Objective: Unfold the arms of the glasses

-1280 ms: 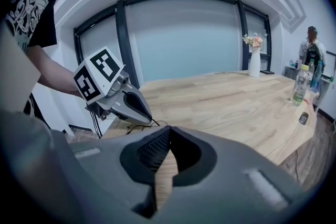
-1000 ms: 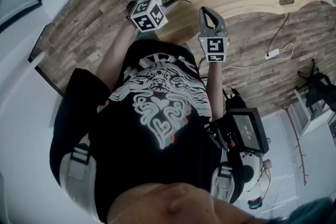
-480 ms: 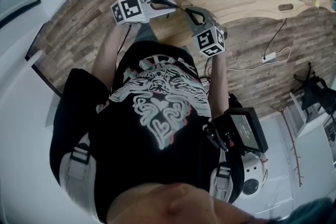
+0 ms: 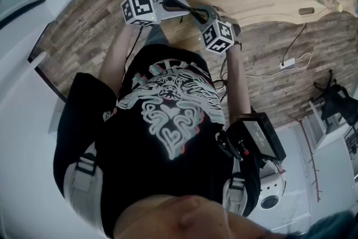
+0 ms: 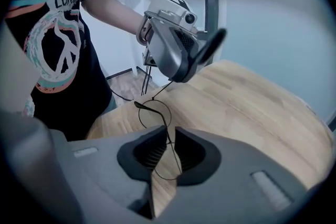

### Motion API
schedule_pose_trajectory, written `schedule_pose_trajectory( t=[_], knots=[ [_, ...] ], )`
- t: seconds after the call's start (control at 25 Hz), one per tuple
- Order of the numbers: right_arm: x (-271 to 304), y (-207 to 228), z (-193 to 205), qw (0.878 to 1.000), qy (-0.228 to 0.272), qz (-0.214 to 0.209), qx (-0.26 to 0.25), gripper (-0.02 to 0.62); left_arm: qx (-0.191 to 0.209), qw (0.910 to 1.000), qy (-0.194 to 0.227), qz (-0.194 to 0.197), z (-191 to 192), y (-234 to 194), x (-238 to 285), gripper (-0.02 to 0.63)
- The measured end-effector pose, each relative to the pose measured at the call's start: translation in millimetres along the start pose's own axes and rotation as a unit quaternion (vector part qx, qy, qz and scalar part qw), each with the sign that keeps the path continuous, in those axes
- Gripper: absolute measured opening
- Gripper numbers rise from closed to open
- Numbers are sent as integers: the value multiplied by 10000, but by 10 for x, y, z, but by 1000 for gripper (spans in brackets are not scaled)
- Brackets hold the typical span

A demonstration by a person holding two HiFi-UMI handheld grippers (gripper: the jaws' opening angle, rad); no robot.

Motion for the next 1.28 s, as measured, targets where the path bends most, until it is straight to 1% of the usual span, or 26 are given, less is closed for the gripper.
schedule_pose_trajectory(
  t=[0.16, 0.28, 0.48, 0.84, 1.04, 1.08, 1.28],
  knots=[
    [92, -43, 15, 9990, -234, -190, -339, 48, -5, 9997, -231, 102, 73, 19, 20, -2],
    [116, -67, 7, 9976, -382, -392, -424, 48, -9, 9996, -261, 113, 93, 14, 7, -2],
    [155, -62, 10, 9960, -497, -635, -376, 48, 8, 9996, -287, 84, 111, -26, -19, -2],
    [227, -82, 30, 9885, -832, -1261, 9, 43, 58, 9995, -313, -20, 201, -42, -24, 0],
    [282, -26, 48, 9881, -905, -1240, -5, 23, 16, 9992, -383, -80, 276, -86, -56, 0],
    [290, -21, 47, 9885, -894, -1217, -7, 8, 8, 9992, -388, -77, 287, -89, -65, 0],
    [289, -18, 20, 9910, -771, -1098, 5, 2, -57, 9994, -326, -124, 312, -113, -110, 0]
  ],
)
Point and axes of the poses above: the fingertips, and each gripper's own axes: x forward along the fingers, y to its right, z out of its underside, the point moved 2 cm from there along -x, backward along the fingers
